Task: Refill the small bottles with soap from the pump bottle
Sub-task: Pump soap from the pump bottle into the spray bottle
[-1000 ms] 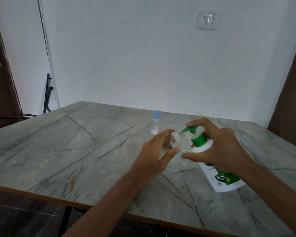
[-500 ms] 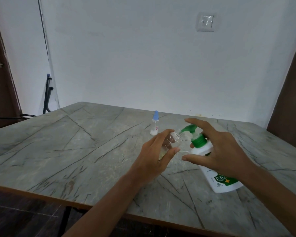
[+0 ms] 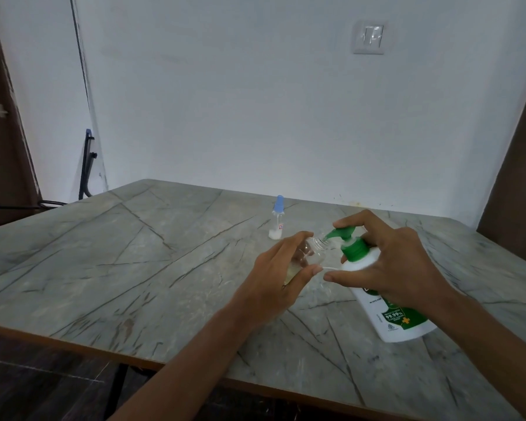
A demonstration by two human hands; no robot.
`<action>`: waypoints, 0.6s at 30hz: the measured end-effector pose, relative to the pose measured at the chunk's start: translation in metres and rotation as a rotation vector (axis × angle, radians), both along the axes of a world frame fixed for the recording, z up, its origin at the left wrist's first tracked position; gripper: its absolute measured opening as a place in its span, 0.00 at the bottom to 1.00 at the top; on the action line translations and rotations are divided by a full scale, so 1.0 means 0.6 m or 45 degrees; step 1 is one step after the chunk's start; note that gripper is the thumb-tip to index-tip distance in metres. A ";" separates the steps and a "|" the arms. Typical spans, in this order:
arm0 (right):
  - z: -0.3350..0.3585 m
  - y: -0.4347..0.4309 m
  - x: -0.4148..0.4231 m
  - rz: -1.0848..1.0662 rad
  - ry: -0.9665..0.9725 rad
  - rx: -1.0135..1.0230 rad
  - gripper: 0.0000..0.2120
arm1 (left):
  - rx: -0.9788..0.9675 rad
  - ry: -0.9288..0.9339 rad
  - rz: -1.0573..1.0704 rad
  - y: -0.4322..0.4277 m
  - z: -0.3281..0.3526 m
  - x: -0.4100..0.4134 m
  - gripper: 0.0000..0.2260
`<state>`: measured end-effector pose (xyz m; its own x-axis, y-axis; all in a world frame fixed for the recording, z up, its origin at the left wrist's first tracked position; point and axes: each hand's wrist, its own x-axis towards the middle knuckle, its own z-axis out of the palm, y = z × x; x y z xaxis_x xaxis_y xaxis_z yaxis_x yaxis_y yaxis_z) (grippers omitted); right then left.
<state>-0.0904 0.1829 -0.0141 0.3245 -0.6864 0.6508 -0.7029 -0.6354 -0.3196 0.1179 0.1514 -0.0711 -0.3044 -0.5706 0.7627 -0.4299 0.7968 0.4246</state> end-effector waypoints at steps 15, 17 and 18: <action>-0.001 0.002 0.002 -0.017 0.090 -0.033 0.36 | -0.006 0.041 0.011 -0.004 0.000 -0.003 0.20; 0.000 0.001 0.002 -0.022 0.082 -0.022 0.36 | 0.002 0.034 0.015 -0.004 0.000 -0.003 0.20; 0.001 0.000 0.003 -0.018 0.072 -0.011 0.35 | 0.007 0.028 0.019 -0.003 0.000 -0.003 0.20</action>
<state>-0.0887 0.1830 -0.0135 0.3513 -0.6857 0.6375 -0.7284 -0.6279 -0.2740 0.1164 0.1496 -0.0712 -0.2789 -0.5792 0.7660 -0.4325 0.7879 0.4383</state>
